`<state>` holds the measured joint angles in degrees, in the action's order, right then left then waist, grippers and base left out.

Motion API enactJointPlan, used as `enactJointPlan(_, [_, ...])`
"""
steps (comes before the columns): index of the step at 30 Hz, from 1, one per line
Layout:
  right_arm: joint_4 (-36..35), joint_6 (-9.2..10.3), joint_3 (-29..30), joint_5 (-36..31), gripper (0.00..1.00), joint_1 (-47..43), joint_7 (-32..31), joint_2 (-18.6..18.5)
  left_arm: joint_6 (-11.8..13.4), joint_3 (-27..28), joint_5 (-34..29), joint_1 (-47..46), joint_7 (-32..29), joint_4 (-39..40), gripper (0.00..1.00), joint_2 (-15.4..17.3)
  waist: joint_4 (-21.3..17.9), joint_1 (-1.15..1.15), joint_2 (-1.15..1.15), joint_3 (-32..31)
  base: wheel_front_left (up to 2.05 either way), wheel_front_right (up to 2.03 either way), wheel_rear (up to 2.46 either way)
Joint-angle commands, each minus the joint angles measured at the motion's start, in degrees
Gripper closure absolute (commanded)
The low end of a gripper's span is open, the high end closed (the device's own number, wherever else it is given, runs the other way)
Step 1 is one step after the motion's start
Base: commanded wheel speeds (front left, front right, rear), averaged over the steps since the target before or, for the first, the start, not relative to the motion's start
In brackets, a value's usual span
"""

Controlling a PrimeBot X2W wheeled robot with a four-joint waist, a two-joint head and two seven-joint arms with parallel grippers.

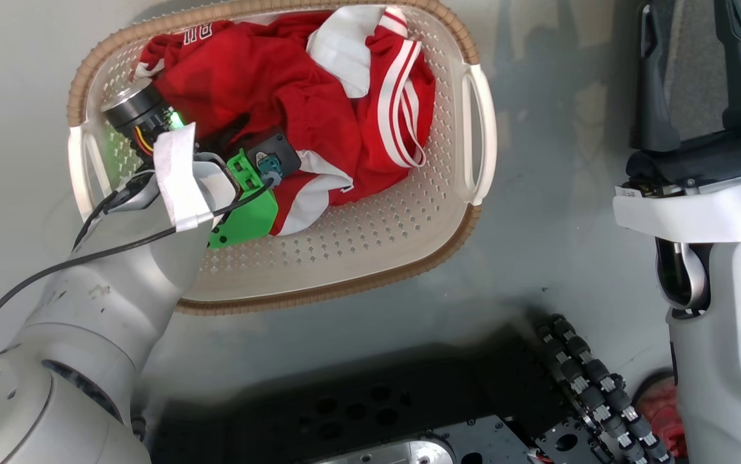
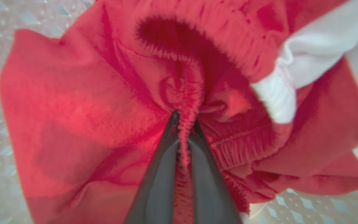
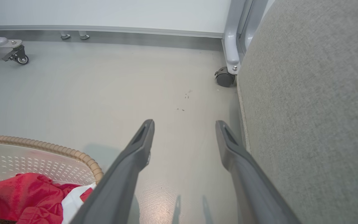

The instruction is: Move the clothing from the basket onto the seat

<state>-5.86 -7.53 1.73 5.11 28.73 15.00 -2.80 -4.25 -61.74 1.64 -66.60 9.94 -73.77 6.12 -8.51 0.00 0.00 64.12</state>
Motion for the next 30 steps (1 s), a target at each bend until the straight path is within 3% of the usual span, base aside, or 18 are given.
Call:
enactJointPlan(1, [0.45,0.08,-0.21,0.51,0.0,0.51,0.28,-0.17,0.63,0.21,0.64,0.18,0.69,-0.02,1.0,0.2,-0.29,0.0,0.0,-1.64,0.0,0.0,0.0])
enactJointPlan(12, [3.14,0.08,-1.19,1.29,0.0,-2.35,0.28,-0.17,3.41,2.6,5.29,9.07,5.18,2.38,1.0,-1.0,-0.7,0.0,0.0,-14.62,0.0,0.0,0.0])
enactJointPlan(30, [8.9,0.08,-5.11,-1.02,0.0,-16.09,0.28,-0.2,10.11,14.5,11.89,33.93,5.3,32.09,1.0,2.71,3.08,0.0,0.0,-45.5,0.0,0.0,0.0])
